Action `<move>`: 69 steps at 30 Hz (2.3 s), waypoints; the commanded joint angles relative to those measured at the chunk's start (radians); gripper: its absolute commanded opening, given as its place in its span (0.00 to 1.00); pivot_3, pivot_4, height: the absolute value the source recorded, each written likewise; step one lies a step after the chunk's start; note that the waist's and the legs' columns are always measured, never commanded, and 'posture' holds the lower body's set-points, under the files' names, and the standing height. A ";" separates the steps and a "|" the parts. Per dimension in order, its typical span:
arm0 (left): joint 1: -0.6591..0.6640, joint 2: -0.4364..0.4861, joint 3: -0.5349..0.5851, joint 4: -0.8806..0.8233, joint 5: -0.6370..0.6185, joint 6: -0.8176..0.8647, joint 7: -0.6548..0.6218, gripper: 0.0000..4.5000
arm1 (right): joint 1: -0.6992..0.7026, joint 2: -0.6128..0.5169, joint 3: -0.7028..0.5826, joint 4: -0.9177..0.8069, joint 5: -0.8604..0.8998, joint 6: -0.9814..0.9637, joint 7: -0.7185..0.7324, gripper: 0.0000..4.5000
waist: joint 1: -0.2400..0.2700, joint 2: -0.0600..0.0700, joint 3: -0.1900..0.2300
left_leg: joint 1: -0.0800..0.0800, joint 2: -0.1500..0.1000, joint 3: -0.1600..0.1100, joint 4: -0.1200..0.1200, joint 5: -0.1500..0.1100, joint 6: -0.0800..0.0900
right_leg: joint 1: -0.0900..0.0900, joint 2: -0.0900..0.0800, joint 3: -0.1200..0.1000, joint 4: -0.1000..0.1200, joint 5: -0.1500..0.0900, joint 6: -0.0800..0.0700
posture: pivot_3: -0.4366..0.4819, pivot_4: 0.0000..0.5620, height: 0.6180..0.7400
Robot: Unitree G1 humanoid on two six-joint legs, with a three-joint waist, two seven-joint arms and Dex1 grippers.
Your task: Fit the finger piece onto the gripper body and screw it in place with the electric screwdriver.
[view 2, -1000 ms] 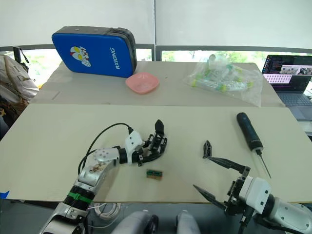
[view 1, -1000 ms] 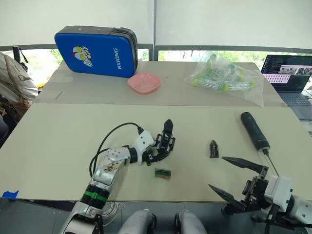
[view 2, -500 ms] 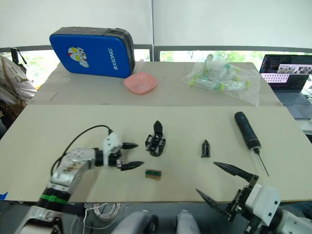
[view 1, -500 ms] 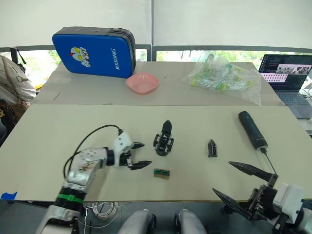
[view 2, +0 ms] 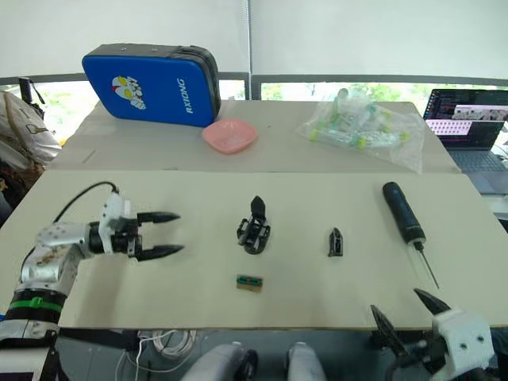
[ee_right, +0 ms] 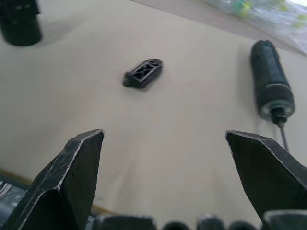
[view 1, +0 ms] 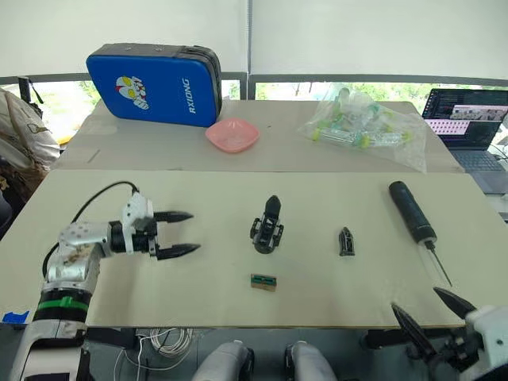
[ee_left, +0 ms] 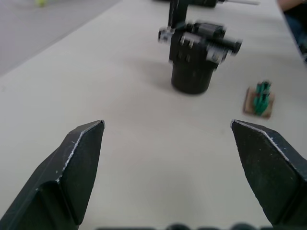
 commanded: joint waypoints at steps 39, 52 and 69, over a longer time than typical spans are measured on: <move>0.121 -0.054 0.029 -0.403 -0.126 0.117 0.160 1.00 | -1.054 0.139 0.317 0.210 0.055 1.358 -0.624 0.42 | -0.021 -0.002 -0.001 | -0.010 0.000 0.000 0.001 0.007 -0.009 | -0.011 0.000 -0.003 0.000 0.007 -0.005 | 0.48 0.27 1.00; -0.092 -0.269 0.198 -0.492 -0.586 0.601 0.732 1.00 | -1.164 -0.193 0.475 0.086 -0.168 0.546 -0.264 0.26 | -0.025 -0.002 0.001 | -0.011 0.000 0.000 0.003 0.008 -0.011 | -0.011 0.000 -0.007 -0.001 0.008 -0.002 | 0.48 0.27 1.00; -0.207 -0.689 0.145 -0.484 -0.636 0.503 1.041 1.00 | -1.306 -0.087 0.719 0.169 -0.435 0.150 -0.127 0.26 | -0.019 -0.004 0.001 | -0.012 0.000 0.000 0.003 0.010 -0.013 | -0.010 0.000 -0.003 0.001 0.009 -0.004 | 0.48 0.27 1.00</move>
